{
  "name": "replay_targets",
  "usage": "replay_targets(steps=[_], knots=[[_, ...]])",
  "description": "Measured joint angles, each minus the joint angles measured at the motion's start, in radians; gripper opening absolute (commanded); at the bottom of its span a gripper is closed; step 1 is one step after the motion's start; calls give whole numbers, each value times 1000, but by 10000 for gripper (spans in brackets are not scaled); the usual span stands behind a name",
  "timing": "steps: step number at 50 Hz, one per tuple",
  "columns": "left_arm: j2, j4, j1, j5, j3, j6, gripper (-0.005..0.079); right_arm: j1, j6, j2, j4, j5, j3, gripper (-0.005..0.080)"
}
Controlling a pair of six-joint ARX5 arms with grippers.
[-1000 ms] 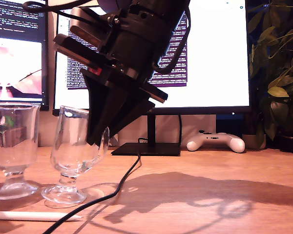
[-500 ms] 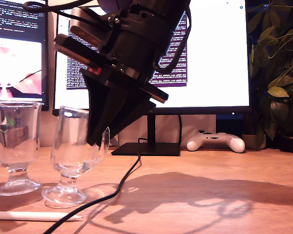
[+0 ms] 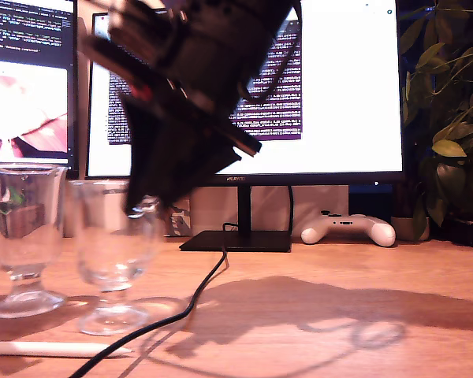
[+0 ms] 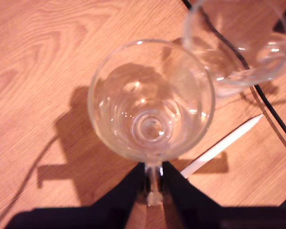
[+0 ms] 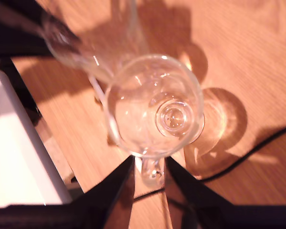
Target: Pick the small glass cups in front of you with each of your hands, and place them behind the white pen
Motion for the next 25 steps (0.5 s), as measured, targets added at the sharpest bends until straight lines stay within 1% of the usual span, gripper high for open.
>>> replay_targets(steps=[9, 15, 25], knots=[[0, 0, 0, -1, 0, 0, -22, 0, 0, 0, -55, 0, 0, 185], [8, 1, 0, -1, 0, 0, 22, 0, 0, 0, -98, 0, 9, 185], [49, 16, 0, -10, 0, -1, 32, 0, -6, -2, -120, 0, 66, 185]])
